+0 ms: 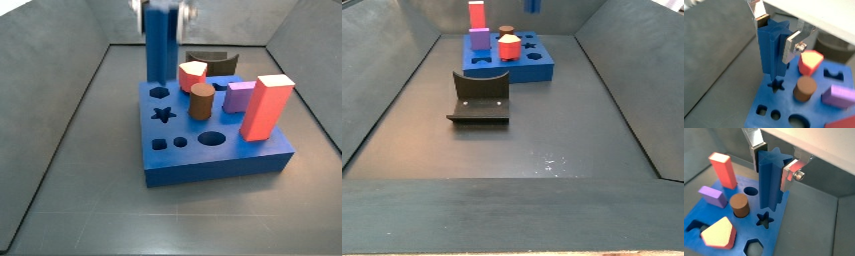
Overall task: Pick up the star object. Move up. Place the star object on the fixture. Regrasp the star object. Move to above the board. Insert the star object.
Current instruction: Insert the star object.
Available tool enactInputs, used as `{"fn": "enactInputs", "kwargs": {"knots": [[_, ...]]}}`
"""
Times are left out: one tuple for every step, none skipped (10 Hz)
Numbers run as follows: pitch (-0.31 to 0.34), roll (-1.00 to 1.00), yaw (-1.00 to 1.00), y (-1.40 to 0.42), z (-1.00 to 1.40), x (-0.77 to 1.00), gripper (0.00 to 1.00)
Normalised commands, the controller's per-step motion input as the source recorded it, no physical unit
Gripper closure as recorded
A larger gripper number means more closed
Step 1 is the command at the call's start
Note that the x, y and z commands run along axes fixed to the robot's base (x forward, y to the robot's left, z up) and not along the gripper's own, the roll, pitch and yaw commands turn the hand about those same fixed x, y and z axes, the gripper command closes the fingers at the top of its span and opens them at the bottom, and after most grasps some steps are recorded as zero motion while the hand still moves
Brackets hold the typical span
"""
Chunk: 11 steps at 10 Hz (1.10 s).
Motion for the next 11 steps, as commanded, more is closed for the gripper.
{"fn": "enactInputs", "kwargs": {"knots": [[0.036,-0.1,-0.76,0.0,-0.53,0.21,1.0],[0.073,-0.05,-0.75,0.0,-0.39,0.22,1.0],[0.086,-0.01,-0.75,0.0,-0.31,0.19,1.0],[0.136,0.0,-0.72,0.03,-0.26,0.13,1.0],[0.141,0.0,-0.67,0.03,-0.24,0.18,1.0],[0.094,0.0,-0.49,0.04,-0.25,0.15,1.0],[0.043,-0.1,-0.18,0.09,-0.22,0.18,1.0],[0.0,-0.12,-0.04,0.11,-0.25,0.11,1.0],[0.0,-0.09,-0.03,0.14,-0.29,0.03,1.0],[0.0,-0.07,-0.01,0.15,-0.23,0.0,1.0],[0.02,0.0,0.0,0.05,-0.14,0.0,1.0]]}}
